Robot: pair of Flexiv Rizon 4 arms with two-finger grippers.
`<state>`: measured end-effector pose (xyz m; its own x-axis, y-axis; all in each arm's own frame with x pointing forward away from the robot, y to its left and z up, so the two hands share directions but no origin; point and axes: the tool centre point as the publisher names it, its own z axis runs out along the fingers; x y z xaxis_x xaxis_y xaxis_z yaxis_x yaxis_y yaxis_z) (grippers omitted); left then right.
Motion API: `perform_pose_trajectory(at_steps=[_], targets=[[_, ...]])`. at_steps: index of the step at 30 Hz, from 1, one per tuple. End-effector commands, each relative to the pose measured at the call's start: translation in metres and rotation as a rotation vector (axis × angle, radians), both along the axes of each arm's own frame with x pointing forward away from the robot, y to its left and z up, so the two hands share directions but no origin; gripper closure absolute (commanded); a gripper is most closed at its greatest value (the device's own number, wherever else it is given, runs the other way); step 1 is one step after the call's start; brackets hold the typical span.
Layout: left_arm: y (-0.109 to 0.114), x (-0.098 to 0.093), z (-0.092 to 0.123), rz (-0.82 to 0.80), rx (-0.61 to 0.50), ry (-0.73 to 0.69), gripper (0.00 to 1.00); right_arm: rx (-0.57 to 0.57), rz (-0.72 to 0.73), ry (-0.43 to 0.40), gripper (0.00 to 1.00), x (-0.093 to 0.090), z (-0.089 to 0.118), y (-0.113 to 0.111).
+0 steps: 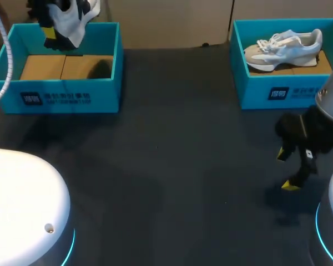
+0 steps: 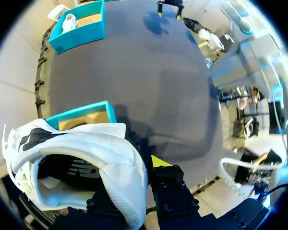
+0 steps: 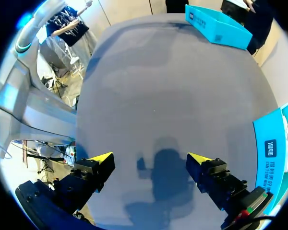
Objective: Take the shoe out of the shoebox, open the shoe tongue, remove and reinsert the insole, then place the shoe into the shoebox
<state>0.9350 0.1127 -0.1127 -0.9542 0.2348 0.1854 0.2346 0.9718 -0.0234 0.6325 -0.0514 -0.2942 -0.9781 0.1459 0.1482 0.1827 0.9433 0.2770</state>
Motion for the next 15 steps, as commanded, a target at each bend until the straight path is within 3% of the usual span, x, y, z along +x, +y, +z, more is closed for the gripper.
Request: perform_pose_trajectory(at_steps=[1,5,15], targets=[[0.01,0.009,0.007,-0.074,0.003,-0.01,1.0,-0.001,0.001,0.0,0.0,0.0,-0.001,0.0],[0.02,0.02,0.008,-0.1,0.001,0.008,1.0,-0.001,0.001,0.0,0.0,0.0,-0.001,0.0],[0.047,0.037,0.002,-0.346,0.003,0.034,1.0,-0.001,0.001,0.0,0.0,0.0,-0.001,0.0]])
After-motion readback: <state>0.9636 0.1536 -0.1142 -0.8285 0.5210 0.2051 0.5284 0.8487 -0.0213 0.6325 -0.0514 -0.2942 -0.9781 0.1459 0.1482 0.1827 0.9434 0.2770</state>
